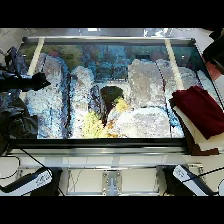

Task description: Fold the shirts.

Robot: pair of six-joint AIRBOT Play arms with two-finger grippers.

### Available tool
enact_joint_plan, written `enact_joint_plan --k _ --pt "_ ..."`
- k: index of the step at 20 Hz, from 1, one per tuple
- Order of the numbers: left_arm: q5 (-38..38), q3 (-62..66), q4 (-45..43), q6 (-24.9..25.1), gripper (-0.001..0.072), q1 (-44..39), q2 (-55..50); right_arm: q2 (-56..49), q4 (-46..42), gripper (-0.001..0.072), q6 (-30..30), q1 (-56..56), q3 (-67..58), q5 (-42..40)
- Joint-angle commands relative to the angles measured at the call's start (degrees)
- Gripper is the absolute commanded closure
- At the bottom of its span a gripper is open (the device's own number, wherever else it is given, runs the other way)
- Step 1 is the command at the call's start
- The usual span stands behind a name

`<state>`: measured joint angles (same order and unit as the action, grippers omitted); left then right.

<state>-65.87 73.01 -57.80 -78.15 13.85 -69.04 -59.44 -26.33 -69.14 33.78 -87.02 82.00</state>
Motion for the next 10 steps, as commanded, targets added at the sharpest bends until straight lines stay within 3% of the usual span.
enact_joint_plan --k 1,4,10 --pt "0.00 -0.02 -0.02 -2.03 0.0694 0.07 -0.02 -0.35 -8.52 0.0698 4.98 -17.29 -1.18 -10.88" --pt "0.02 -0.02 -0.04 -2.05 0.0694 0.07 -0.02 -1.51 -17.07 0.0698 4.70 -26.01 -1.18 -13.22" --pt "0.00 -0.02 -0.02 -2.03 0.0694 0.07 -0.02 -2.01 -17.51 0.0698 3.67 -29.31 -1.18 -9.25"
